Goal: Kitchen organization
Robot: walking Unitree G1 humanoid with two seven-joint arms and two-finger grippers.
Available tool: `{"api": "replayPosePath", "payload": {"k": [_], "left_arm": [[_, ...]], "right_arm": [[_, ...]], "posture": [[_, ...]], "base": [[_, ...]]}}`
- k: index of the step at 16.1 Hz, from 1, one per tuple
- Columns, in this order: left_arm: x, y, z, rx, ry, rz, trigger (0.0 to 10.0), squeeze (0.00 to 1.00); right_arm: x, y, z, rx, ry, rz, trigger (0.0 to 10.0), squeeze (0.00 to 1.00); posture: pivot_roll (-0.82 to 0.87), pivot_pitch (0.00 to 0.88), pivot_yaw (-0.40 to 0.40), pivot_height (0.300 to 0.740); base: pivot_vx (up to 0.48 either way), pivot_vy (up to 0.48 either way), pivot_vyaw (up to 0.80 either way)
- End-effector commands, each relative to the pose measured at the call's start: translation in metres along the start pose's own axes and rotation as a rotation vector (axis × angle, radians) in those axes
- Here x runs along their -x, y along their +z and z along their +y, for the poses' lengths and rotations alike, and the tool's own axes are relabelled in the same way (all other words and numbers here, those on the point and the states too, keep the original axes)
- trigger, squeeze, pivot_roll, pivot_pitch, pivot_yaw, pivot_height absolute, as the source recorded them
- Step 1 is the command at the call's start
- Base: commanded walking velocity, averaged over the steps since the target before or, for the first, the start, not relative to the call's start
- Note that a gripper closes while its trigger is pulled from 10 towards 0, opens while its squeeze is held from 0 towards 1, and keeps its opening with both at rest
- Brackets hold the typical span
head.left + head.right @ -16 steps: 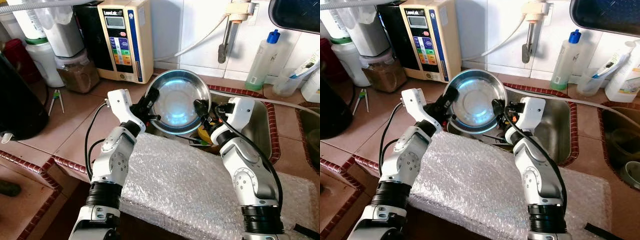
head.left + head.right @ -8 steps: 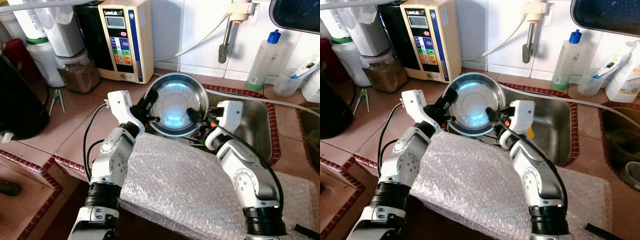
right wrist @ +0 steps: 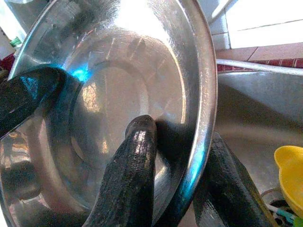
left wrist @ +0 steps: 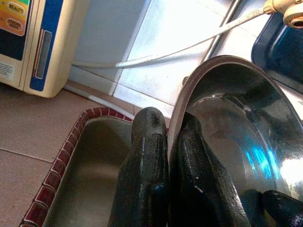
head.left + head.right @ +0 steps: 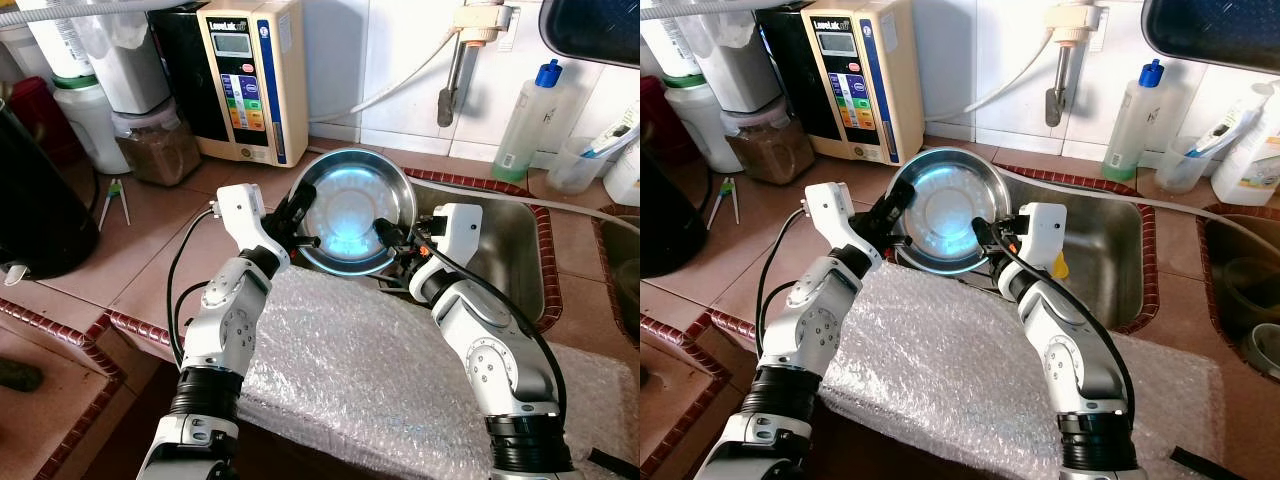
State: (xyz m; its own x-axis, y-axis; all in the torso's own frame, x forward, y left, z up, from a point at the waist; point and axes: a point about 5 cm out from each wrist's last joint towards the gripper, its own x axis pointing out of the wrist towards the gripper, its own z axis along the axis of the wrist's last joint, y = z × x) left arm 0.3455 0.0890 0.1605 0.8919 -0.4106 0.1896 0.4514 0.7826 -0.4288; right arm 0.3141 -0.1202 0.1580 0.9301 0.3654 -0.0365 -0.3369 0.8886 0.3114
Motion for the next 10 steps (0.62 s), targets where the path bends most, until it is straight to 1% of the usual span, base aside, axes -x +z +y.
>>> {"api": "replayPosePath", "payload": {"k": [1,4,6,7,8,10], "left_arm": [[-0.0026,0.0241,0.001,-0.06,-0.008,-0.098,0.0,0.0],[-0.0021,0.0235,0.0009,-0.106,0.0,-0.091,0.0,0.0],[-0.0023,0.0219,0.0021,-0.113,0.015,-0.083,0.0,0.0],[-0.0019,0.0213,0.0022,-0.109,0.014,-0.08,3.7,0.85],[-0.0013,0.0199,0.0028,-0.125,0.015,-0.071,10.0,1.0],[-0.0004,0.018,0.002,-0.139,0.0,-0.062,10.0,1.0]], "right_arm": [[0.0046,-0.0169,-0.0162,0.015,-0.092,0.094,0.0,0.0],[0.0046,-0.0166,-0.0187,0.016,-0.119,0.088,0.0,0.0],[0.0045,-0.0167,-0.0199,0.015,-0.126,0.086,0.0,0.0],[0.0047,-0.0168,-0.0196,0.011,-0.127,0.083,0.0,0.0],[0.0047,-0.017,-0.0196,0.0,-0.127,0.079,0.0,0.0],[0.0047,-0.0168,-0.0196,-0.008,-0.13,0.073,0.0,0.0]], "posture": [[-0.15,0.0,0.087,0.74],[-0.15,0.0,0.089,0.74],[-0.15,0.0,0.089,0.74],[-0.14,0.0,0.088,0.74],[-0.14,0.0,0.088,0.74],[-0.14,0.0,0.088,0.74]], "base": [[0.0,0.0,0.0],[0.0,0.0,0.0],[0.0,0.0,0.0],[0.0,0.0,0.0],[0.0,0.0,0.0],[0.0,0.0,0.0]]}}
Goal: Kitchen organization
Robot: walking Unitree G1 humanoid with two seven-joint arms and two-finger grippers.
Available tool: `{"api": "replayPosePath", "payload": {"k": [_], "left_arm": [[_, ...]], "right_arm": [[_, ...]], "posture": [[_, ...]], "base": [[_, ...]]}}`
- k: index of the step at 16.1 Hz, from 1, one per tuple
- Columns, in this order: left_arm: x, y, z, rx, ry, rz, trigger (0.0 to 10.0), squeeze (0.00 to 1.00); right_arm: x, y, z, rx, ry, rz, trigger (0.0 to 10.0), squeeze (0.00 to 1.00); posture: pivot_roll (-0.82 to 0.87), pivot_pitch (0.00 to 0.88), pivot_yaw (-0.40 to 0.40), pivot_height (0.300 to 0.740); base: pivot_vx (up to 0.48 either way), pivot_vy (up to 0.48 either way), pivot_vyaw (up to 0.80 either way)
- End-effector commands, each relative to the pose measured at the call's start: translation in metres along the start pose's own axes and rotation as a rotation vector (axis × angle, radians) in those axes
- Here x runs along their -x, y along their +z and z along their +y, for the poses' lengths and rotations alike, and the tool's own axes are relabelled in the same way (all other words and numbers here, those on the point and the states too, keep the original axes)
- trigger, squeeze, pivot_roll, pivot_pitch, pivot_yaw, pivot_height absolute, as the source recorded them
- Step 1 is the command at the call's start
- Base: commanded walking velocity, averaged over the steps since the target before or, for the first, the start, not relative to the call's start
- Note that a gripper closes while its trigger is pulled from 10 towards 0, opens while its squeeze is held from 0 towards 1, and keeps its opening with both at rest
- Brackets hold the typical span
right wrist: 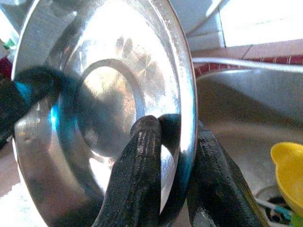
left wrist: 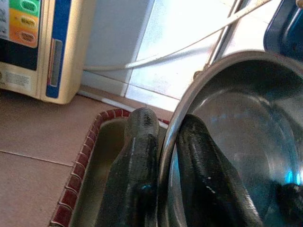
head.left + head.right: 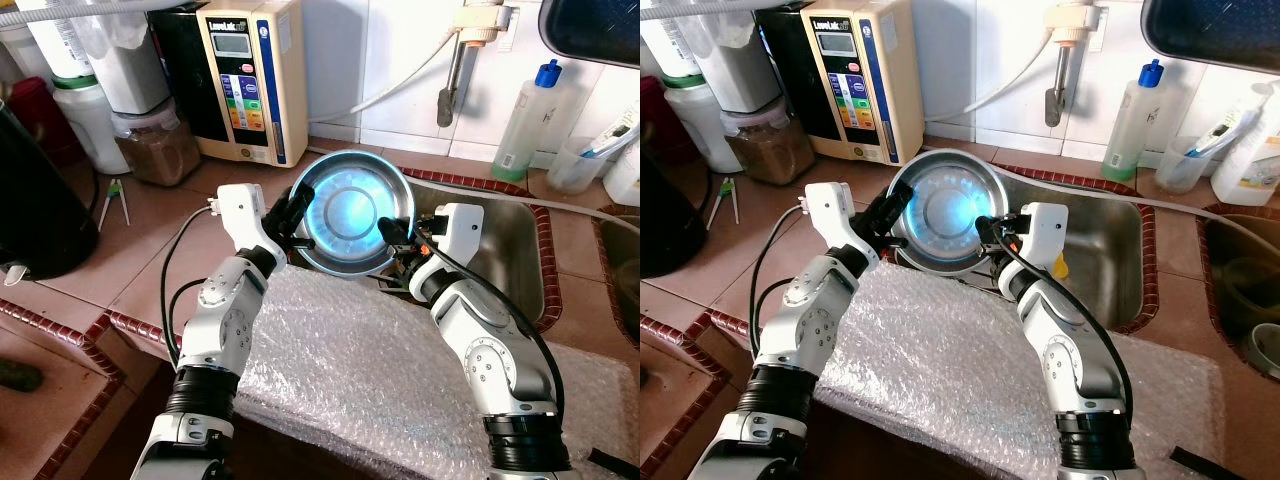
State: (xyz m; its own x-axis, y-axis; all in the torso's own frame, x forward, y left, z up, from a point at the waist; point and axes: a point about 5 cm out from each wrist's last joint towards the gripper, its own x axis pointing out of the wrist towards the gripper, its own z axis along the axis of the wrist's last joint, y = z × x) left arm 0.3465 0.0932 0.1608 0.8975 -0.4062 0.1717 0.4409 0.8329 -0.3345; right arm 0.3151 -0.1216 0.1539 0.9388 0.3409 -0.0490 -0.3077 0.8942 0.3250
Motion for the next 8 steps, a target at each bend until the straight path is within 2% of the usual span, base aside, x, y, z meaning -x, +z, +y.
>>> {"api": "replayPosePath", "payload": {"k": [1,8], "left_arm": [[0.001,0.012,-0.002,-0.056,-0.025,-0.061,10.0,1.0],[0.009,0.001,-0.001,-0.096,-0.055,0.007,10.0,1.0]], "right_arm": [[0.004,-0.013,-0.018,-0.008,-0.114,0.062,0.0,0.0],[-0.002,-0.004,-0.029,0.0,-0.209,0.01,0.0,0.0]], "posture": [[-0.14,0.0,0.088,0.74],[-0.13,0.0,0.089,0.74]], "base": [[0.0,0.0,0.0],[0.0,0.0,0.0]]}}
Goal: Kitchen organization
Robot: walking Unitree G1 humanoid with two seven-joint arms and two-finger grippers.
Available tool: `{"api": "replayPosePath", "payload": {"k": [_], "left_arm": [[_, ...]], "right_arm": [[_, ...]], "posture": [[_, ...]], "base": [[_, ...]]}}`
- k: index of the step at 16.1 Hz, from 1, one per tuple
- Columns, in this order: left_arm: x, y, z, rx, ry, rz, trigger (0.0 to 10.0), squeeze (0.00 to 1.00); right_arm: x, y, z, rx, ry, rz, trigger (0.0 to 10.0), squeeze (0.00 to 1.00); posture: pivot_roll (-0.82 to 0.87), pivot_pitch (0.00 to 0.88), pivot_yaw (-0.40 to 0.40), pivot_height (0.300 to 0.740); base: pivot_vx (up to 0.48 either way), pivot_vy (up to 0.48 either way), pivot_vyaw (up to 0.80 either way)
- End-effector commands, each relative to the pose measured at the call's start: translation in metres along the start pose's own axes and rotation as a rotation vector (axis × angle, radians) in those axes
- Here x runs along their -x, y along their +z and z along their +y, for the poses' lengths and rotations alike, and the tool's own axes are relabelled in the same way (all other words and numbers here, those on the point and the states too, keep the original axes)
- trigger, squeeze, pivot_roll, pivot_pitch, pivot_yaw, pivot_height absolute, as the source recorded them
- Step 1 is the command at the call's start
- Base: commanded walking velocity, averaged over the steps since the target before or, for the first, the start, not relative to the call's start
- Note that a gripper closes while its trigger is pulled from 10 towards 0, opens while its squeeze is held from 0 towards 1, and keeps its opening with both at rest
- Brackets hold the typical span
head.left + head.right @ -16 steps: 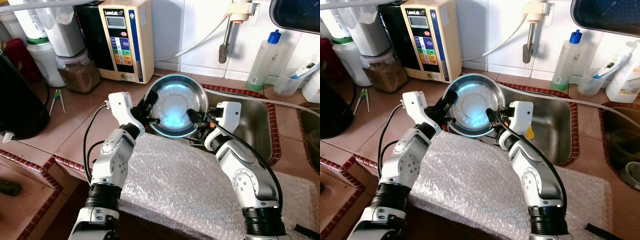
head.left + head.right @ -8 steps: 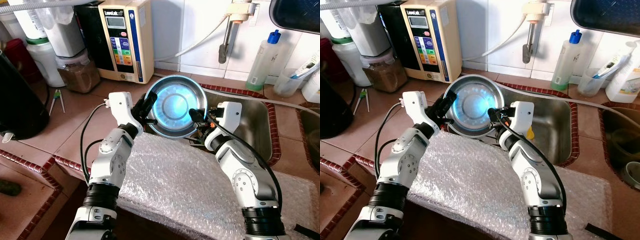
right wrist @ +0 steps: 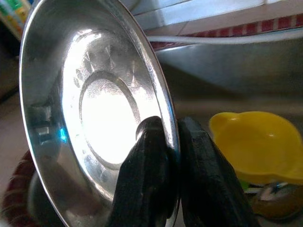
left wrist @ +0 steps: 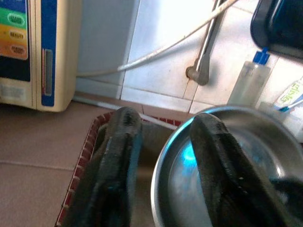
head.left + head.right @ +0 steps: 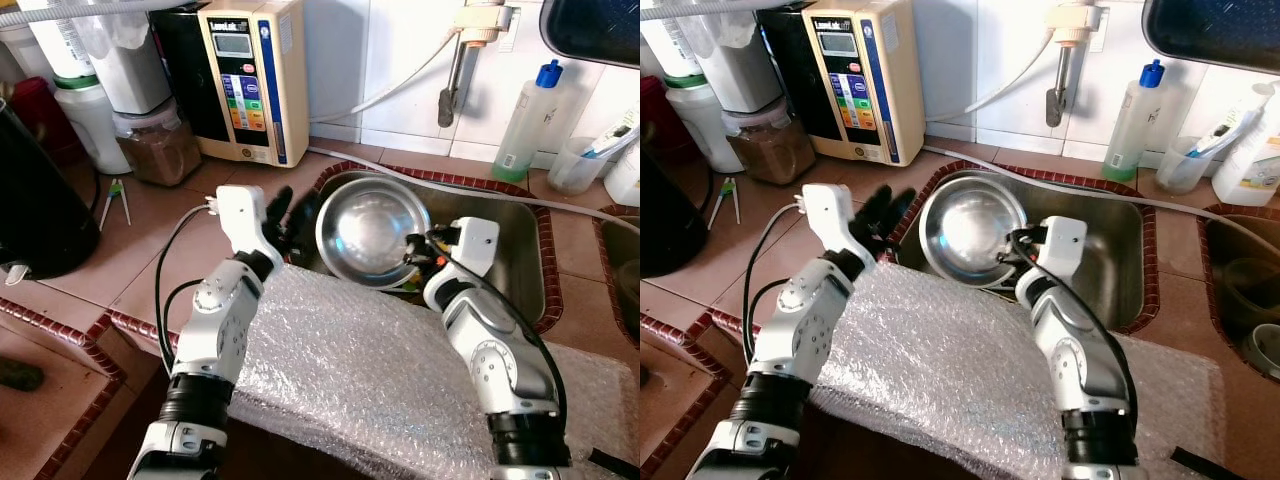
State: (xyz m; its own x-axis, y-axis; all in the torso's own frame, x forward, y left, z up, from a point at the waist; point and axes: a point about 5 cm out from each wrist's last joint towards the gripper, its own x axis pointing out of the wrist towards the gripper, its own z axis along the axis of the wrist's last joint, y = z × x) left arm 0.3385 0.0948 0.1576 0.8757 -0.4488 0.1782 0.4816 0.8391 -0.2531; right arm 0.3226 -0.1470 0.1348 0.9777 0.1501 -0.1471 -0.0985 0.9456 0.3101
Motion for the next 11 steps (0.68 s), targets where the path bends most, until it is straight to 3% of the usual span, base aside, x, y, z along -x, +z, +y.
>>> {"api": "replayPosePath", "payload": {"k": [1,4,7,9,11], "left_arm": [[0.002,0.002,0.0,-0.026,-0.019,0.012,10.0,1.0],[0.015,-0.008,-0.001,-0.081,-0.121,0.111,10.0,1.0],[0.027,-0.016,0.006,-0.139,-0.184,0.206,10.0,1.0],[0.032,-0.019,0.009,-0.16,-0.206,0.244,10.0,1.0],[0.038,-0.026,0.013,-0.187,-0.215,0.296,10.0,1.0]], "right_arm": [[-0.004,0.007,0.0,0.011,-0.016,-0.026,0.0,0.0],[-0.014,0.012,-0.014,0.076,-0.114,-0.034,0.0,0.0],[-0.02,0.012,-0.041,0.154,-0.262,-0.016,0.0,0.0],[-0.022,0.009,-0.052,0.153,-0.298,-0.012,0.0,0.0],[-0.019,-0.013,-0.076,0.09,-0.376,0.098,0.0,0.0]], "posture": [[-0.13,0.004,0.089,0.74],[-0.12,0.017,0.094,0.74],[-0.12,0.03,0.097,0.74],[-0.12,0.032,0.098,0.74],[-0.12,0.034,0.102,0.74]], "base": [[0.0,0.0,0.0],[0.0,0.0,0.0],[0.0,0.0,0.0],[0.0,0.0,0.0],[0.0,0.0,0.0]]}}
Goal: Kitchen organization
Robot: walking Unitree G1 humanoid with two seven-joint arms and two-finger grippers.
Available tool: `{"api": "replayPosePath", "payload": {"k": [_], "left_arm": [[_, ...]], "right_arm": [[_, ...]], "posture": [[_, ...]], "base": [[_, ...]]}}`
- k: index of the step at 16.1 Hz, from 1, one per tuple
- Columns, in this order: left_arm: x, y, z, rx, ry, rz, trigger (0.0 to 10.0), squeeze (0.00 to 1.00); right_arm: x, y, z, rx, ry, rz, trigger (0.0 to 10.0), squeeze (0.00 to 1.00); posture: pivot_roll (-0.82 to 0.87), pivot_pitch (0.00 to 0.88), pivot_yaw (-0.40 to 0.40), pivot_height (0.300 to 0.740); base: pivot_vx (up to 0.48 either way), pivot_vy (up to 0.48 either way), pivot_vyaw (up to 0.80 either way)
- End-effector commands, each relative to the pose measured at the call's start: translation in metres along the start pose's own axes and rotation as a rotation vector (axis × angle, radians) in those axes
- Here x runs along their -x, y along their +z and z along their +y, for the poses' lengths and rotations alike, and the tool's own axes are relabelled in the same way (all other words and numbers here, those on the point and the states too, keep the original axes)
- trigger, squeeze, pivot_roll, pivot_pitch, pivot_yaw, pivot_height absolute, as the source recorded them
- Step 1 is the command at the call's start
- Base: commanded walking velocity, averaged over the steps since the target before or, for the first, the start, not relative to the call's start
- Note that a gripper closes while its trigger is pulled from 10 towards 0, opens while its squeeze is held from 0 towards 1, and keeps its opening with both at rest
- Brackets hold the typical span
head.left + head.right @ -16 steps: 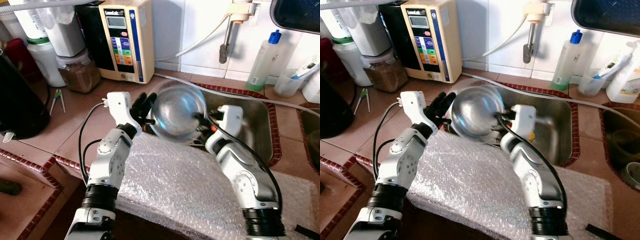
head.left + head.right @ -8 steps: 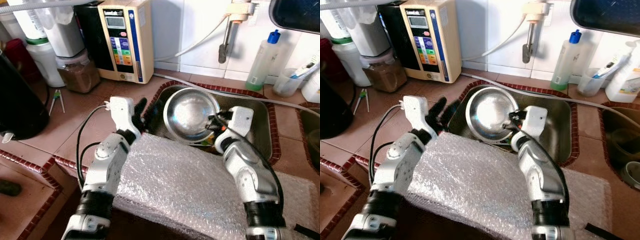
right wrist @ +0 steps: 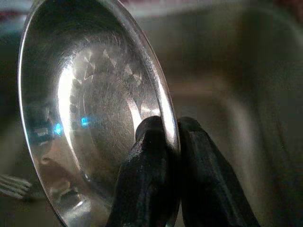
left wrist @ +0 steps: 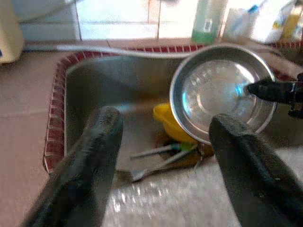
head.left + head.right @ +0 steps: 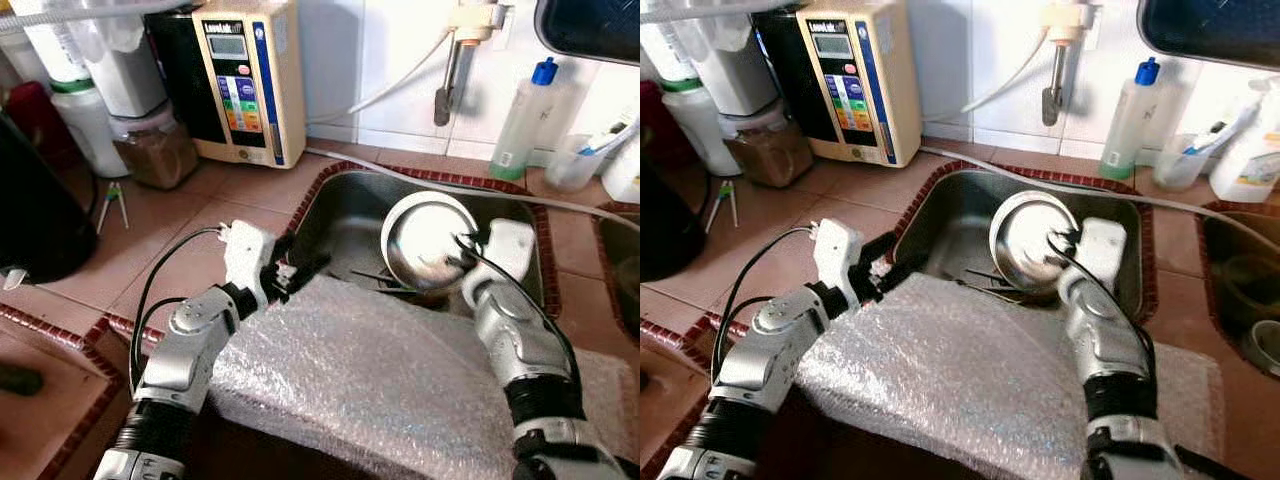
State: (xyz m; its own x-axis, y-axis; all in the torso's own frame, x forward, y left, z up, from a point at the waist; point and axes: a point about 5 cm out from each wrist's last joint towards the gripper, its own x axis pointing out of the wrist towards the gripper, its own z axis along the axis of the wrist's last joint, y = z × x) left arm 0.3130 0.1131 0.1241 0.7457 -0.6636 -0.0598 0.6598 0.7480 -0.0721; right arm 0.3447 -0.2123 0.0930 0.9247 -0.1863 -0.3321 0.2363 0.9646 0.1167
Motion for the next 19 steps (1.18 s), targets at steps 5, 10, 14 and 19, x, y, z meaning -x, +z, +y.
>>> {"api": "replayPosePath", "payload": {"k": [5,10,14,19], "left_arm": [[0.006,-0.011,0.002,-0.026,0.009,0.057,10.0,1.0],[0.003,-0.009,0.004,-0.032,0.03,0.047,10.0,1.0],[0.0,-0.009,0.004,-0.029,0.038,0.037,10.0,1.0],[-0.001,-0.009,0.003,-0.019,0.076,0.017,10.0,1.0]], "right_arm": [[-0.005,-0.017,-0.015,-0.022,-0.066,0.072,10.0,1.0],[-0.008,-0.02,-0.01,-0.027,-0.042,0.078,10.0,1.0],[-0.009,-0.02,-0.004,-0.048,0.008,0.082,10.0,1.0],[-0.009,-0.022,0.001,-0.027,0.055,0.068,10.0,1.0]], "posture": [[-0.11,0.032,0.102,0.74],[-0.12,0.013,0.1,0.74],[-0.12,0.003,0.101,0.74],[-0.12,0.007,0.098,0.74]], "base": [[0.0,0.0,0.0],[0.0,0.0,0.0],[0.0,0.0,0.0],[0.0,0.0,0.0]]}}
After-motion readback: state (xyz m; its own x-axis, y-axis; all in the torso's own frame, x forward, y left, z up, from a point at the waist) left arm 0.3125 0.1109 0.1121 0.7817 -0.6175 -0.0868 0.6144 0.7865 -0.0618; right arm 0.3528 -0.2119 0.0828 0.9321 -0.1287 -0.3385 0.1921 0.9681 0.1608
